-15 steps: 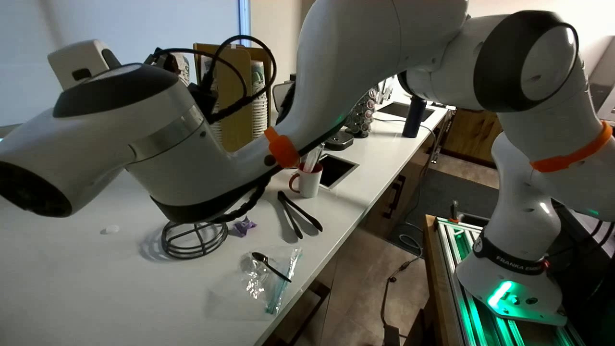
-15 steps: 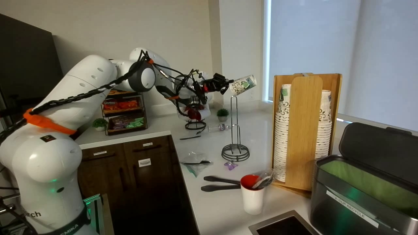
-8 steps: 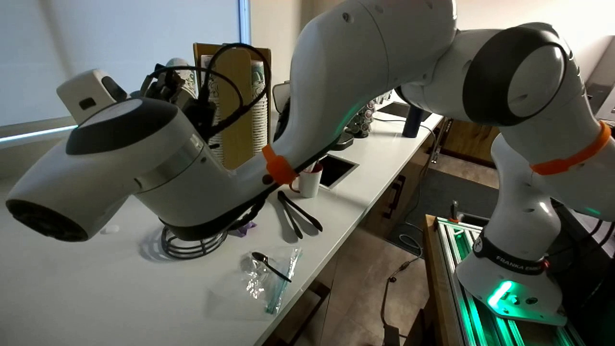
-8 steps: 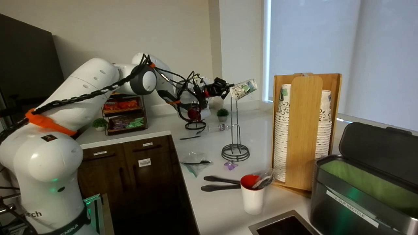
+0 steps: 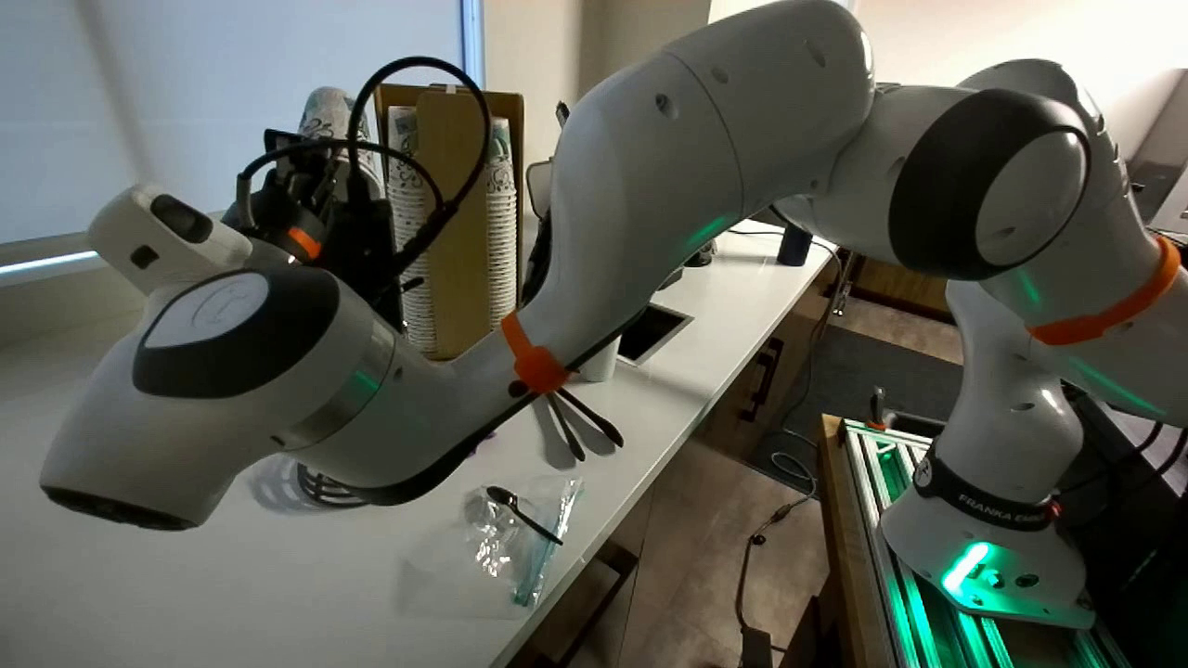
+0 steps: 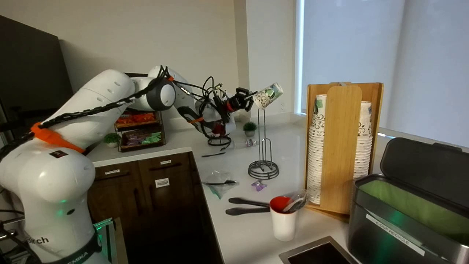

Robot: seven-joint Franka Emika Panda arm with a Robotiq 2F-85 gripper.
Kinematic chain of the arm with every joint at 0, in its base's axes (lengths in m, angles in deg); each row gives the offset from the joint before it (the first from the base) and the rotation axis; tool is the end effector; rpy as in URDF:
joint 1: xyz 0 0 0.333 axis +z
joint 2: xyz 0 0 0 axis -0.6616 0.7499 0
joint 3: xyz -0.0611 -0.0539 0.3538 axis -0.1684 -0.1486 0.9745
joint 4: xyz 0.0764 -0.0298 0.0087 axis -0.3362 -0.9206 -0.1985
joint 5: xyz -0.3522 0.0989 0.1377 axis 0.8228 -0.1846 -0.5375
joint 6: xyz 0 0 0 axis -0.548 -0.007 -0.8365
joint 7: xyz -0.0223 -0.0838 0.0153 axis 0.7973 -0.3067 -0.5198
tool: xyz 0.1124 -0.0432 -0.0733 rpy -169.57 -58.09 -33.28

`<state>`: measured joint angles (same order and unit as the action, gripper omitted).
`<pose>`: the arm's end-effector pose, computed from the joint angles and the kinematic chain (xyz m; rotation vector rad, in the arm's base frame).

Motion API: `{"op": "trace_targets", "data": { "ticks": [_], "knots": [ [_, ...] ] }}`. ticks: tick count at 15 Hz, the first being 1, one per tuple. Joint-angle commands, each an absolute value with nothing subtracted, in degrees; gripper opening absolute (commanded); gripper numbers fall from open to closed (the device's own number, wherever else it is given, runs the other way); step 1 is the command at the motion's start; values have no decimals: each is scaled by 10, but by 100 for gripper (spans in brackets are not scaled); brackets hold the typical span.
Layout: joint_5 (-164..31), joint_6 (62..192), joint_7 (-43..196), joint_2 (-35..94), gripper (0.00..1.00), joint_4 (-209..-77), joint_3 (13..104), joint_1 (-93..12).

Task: Put the cup on the paper towel holder

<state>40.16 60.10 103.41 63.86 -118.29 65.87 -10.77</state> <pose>0.7225 0.2797 0.4151 1.1583 0.1172 0.4648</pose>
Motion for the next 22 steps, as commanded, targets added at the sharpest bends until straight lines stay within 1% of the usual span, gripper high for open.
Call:
{"op": "trace_targets", "data": {
  "ticks": [1, 9, 22],
  "knots": [
    [440, 588, 971, 655, 1, -1179, 654, -99],
    [538, 605, 832, 671, 1, -1177, 629, -102],
    [553, 606, 743, 689, 1, -1185, 632, -109]
  ]
}}
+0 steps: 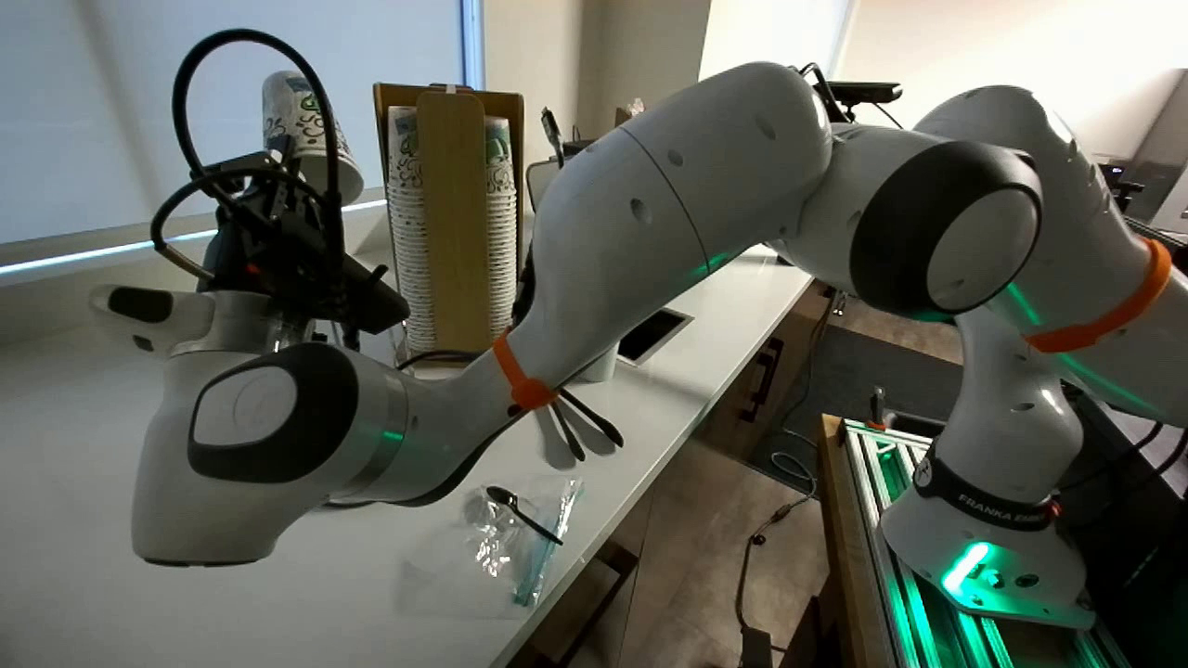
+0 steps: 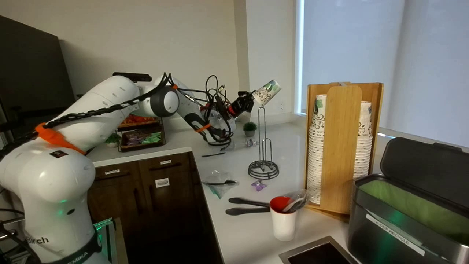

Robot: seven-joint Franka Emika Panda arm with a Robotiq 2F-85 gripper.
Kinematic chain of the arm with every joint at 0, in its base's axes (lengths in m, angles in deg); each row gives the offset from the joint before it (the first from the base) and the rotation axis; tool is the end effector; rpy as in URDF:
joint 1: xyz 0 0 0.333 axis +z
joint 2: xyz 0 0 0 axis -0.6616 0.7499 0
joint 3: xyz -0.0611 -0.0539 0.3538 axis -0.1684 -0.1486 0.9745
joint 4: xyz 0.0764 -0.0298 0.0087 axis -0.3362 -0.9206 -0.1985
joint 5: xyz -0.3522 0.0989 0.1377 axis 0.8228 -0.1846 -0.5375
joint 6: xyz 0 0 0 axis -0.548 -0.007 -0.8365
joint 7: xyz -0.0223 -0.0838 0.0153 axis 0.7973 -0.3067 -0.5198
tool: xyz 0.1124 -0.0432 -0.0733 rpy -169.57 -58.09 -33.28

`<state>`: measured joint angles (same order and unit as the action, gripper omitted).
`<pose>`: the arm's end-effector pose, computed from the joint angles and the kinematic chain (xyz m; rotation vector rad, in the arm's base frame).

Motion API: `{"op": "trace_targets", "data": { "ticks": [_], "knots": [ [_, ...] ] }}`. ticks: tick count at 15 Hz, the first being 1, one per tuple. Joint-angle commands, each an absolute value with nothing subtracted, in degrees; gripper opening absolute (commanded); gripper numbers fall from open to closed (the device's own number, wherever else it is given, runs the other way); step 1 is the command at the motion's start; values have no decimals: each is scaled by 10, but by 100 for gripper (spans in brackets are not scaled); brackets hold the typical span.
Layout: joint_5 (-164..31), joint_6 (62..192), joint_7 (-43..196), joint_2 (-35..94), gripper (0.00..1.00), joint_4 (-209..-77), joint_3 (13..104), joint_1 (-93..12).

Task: Put the cup on the paper towel holder

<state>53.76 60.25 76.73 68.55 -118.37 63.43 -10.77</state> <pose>0.7401 0.2892 0.3858 0.8285 0.3760 0.1220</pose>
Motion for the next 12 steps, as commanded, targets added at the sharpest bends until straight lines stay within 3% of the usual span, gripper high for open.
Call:
{"op": "trace_targets", "data": {
  "ticks": [1, 12],
  "knots": [
    [552, 607, 737, 689, 1, -1187, 632, -110],
    [538, 609, 642, 707, 1, -1218, 636, -108]
  ]
}}
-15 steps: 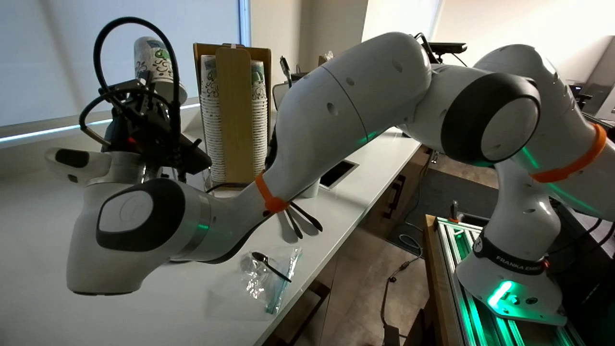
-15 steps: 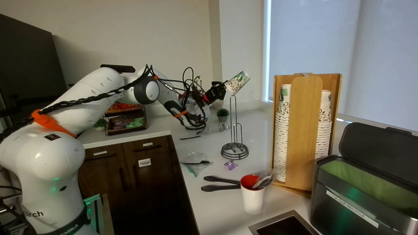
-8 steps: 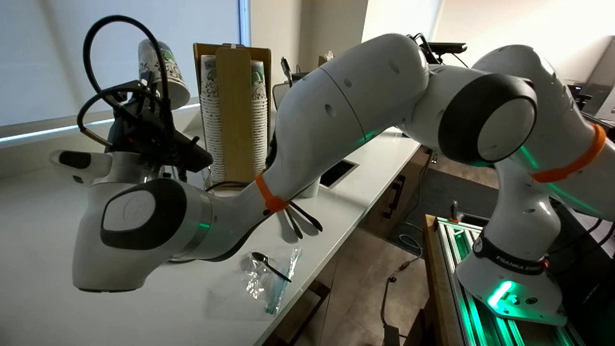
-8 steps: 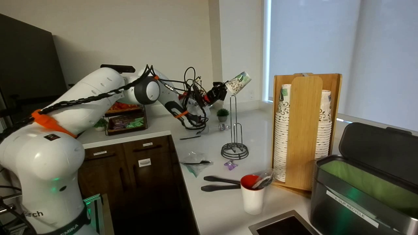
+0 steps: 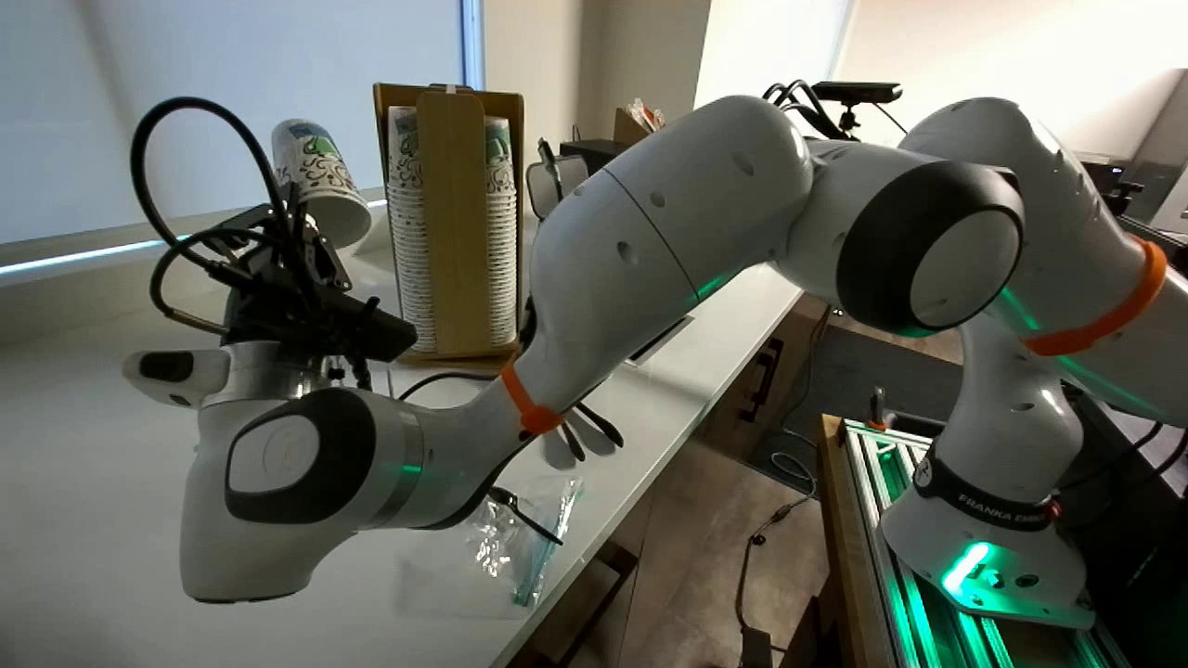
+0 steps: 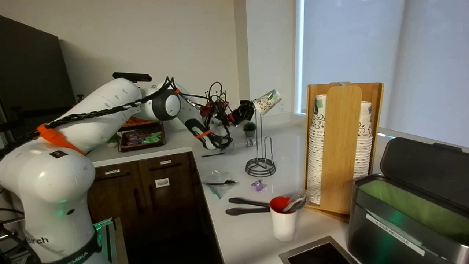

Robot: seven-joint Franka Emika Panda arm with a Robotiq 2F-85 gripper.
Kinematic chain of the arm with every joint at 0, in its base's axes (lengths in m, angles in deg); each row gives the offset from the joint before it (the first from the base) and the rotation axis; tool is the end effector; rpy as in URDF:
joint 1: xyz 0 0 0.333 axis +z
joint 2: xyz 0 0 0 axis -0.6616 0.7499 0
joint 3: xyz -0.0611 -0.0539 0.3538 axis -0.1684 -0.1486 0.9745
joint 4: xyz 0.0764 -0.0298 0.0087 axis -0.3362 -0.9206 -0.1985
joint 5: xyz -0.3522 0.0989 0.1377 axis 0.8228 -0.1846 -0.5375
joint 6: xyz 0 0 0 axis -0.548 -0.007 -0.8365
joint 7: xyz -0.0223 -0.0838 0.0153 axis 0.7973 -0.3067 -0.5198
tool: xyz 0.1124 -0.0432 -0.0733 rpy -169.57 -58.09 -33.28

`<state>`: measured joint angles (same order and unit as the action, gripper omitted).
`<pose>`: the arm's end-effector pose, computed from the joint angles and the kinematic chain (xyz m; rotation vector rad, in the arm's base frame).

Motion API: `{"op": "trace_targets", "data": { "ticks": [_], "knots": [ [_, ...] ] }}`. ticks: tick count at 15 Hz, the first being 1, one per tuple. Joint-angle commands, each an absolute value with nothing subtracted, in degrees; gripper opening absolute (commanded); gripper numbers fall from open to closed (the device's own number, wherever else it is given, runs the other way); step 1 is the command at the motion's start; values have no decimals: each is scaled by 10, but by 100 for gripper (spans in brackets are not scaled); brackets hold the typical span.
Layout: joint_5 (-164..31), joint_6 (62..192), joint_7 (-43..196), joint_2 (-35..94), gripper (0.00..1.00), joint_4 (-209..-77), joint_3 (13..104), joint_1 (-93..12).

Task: Put the cup on the paper towel holder

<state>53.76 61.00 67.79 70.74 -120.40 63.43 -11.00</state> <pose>0.7403 0.2864 0.3391 0.7604 0.5082 -0.0544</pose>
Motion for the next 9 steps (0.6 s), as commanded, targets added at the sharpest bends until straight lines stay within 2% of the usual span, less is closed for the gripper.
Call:
{"op": "trace_targets", "data": {
  "ticks": [1, 9],
  "knots": [
    [537, 609, 631, 708, 1, -1221, 636, -108],
    [539, 616, 556, 703, 1, -1242, 633, -107]
  ]
}}
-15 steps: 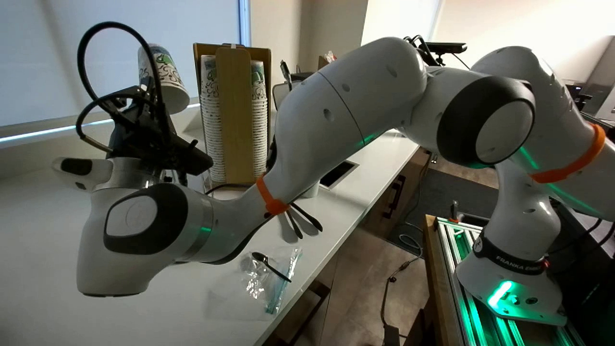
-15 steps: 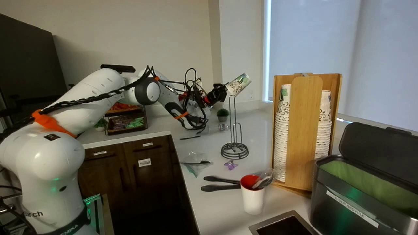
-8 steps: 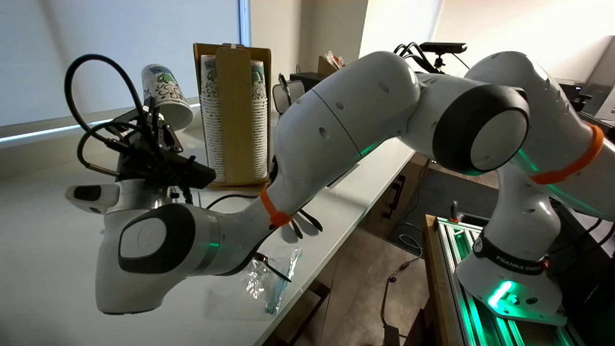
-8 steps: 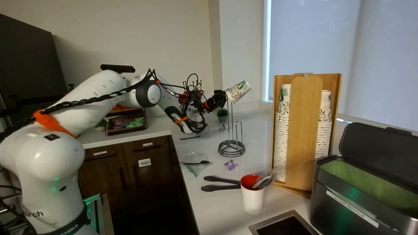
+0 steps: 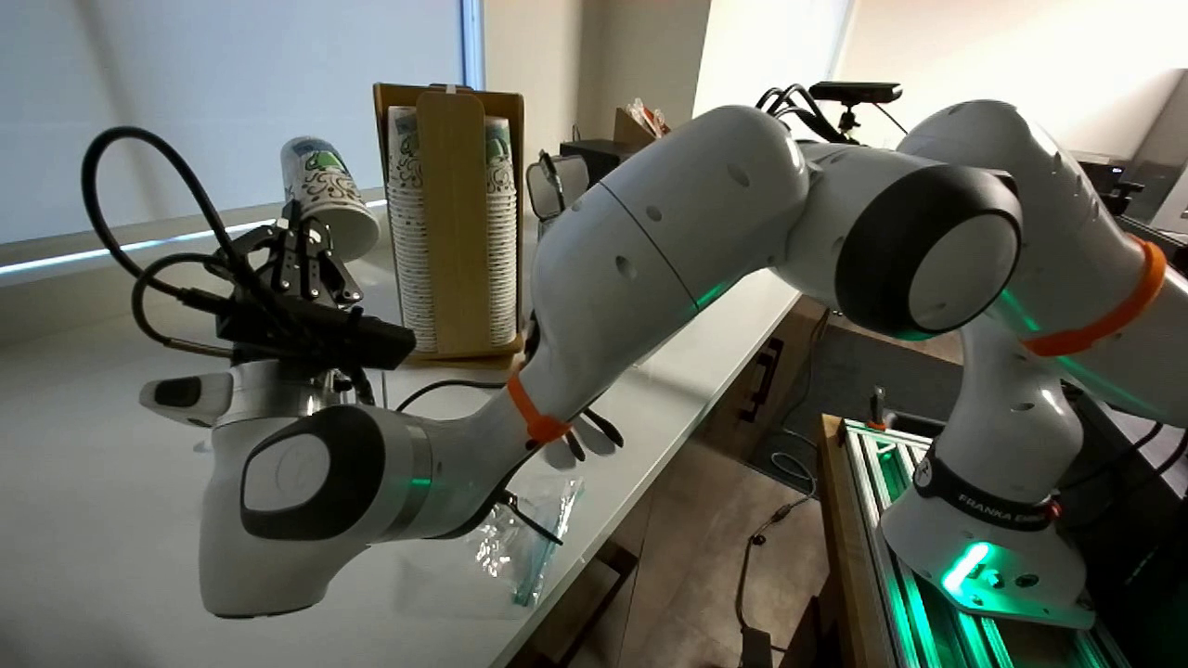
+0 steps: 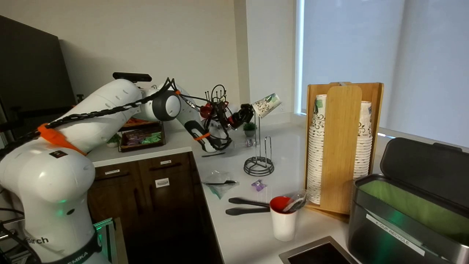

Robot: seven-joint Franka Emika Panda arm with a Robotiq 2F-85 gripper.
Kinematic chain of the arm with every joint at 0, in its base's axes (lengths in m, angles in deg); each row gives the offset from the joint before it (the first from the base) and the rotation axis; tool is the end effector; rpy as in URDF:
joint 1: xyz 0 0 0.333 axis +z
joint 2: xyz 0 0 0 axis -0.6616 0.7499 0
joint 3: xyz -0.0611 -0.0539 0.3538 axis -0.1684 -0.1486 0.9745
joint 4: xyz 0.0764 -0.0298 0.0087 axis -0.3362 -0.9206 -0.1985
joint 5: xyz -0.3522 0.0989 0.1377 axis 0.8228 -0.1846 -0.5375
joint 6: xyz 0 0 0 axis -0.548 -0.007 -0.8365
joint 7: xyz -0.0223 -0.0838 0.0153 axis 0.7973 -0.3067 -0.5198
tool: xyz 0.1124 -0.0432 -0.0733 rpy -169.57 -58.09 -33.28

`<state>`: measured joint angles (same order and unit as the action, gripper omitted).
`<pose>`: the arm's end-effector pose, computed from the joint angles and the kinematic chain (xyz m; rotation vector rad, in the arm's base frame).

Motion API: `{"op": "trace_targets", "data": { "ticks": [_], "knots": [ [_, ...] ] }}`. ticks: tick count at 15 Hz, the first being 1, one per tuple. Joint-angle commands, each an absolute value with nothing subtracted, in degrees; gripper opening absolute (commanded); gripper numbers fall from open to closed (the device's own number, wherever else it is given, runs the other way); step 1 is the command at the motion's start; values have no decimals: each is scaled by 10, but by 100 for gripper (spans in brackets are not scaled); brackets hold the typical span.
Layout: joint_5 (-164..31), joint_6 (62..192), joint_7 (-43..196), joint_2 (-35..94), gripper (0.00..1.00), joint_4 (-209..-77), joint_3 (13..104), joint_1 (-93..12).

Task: Put the cup on the paper towel holder

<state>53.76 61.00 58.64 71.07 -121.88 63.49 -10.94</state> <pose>0.7370 0.2861 0.3234 0.7011 0.5931 -0.2152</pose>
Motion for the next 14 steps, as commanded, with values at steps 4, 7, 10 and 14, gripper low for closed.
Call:
{"op": "trace_targets", "data": {
  "ticks": [4, 7, 10, 14],
  "knots": [
    [543, 628, 511, 699, 1, -1266, 632, -105],
    [542, 628, 493, 698, 32, -1277, 633, -107],
    [545, 627, 487, 696, 43, -1283, 632, -107],
    [540, 620, 497, 697, 73, -1268, 636, -110]
  ]
}}
